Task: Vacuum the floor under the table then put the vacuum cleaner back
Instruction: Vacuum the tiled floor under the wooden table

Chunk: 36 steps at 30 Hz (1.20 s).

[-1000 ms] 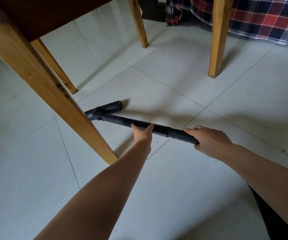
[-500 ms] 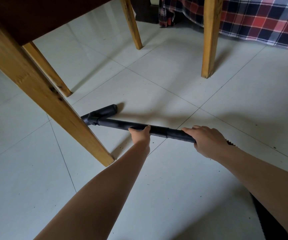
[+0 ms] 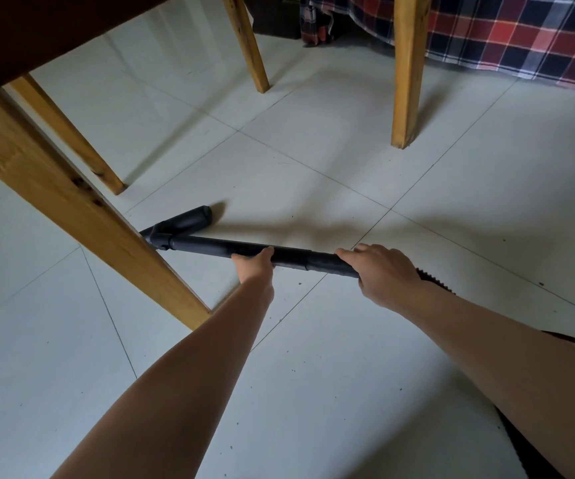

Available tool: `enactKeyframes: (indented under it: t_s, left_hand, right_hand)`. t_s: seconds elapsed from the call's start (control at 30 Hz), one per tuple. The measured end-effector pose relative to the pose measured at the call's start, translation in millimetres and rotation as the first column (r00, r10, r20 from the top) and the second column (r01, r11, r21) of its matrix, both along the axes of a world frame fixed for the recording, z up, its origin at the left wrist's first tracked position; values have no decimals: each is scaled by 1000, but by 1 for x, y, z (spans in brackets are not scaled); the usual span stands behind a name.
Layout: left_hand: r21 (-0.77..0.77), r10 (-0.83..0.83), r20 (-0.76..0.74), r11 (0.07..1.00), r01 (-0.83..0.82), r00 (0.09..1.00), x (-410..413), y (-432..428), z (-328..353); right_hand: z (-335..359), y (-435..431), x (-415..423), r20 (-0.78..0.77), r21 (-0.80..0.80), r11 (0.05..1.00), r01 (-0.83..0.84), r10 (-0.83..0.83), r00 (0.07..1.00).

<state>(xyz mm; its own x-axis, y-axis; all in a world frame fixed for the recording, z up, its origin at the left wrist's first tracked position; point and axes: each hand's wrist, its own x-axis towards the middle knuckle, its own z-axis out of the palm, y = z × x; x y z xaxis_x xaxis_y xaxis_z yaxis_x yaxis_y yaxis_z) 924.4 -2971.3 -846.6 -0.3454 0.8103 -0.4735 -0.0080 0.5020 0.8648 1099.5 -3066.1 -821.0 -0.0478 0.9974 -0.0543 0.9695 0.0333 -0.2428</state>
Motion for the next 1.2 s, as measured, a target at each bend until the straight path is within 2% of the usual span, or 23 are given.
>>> enactKeyframes:
  t_s: [0.23, 0.5, 0.77, 0.93, 1.2]
  left_hand:
    - [12, 33, -17, 999, -32, 999, -10, 13, 0]
    - [16, -22, -28, 1000, 22, 999, 6, -8, 3]
    - [-4, -10, -84, 1000, 10, 996, 31, -21, 6]
    - [4, 0, -48, 1000, 0, 999, 40, -21, 11]
    - [-25, -87, -21, 996, 86, 996, 59, -22, 27]
  right_hand:
    - [0, 10, -13, 15, 21, 1000, -8, 8, 1000]
    - [3, -8, 1, 24, 26, 1000, 0, 0, 1000]
    - [22, -31, 16, 129, 62, 998, -16, 8, 992]
    - [34, -36, 23, 144, 34, 999, 8, -12, 990]
    - [51, -52, 32, 121, -34, 999, 22, -18, 993]
